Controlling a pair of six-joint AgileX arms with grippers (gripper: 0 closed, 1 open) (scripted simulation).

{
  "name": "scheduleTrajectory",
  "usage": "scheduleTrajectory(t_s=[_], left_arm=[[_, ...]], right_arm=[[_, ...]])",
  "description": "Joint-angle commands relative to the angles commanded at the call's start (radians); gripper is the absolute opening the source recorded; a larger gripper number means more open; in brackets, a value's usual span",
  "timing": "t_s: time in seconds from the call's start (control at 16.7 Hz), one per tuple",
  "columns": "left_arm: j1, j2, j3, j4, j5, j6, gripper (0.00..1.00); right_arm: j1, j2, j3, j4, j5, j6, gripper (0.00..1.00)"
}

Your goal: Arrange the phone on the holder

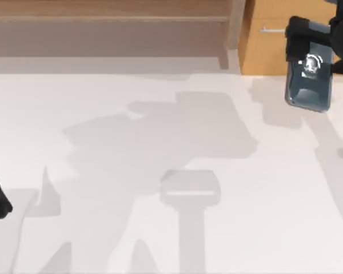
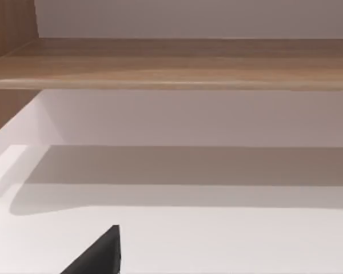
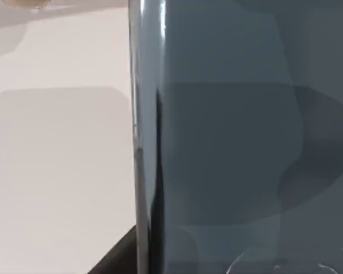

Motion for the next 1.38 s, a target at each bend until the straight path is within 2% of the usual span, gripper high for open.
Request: scheduleTrajectory(t_s=[0.36, 0.78, 1.14, 1.38], left_arm=[[0.0, 0.0, 0.0, 0.0, 0.0, 0.0, 1.0], [0.0, 0.0, 0.0, 0.0, 0.0, 0.0, 1.0], [0.0, 0.0, 0.0, 0.0, 0.0, 0.0, 1.0], [0.0, 0.0, 0.0, 0.0, 0.0, 0.0, 1.0]], right_arm=[[-0.277, -0.226, -0.067, 0.186, -0.123, -0.244, 0.0], [-0.546, -0.378, -0.252, 0.345, -0.283, -0.494, 0.0], [-0.714, -0.488, -0.424, 0.471, -0.424, -0.672, 0.0], [-0.821, -0.542, -0.608, 0.522, -0.521, -0.756, 0.0]])
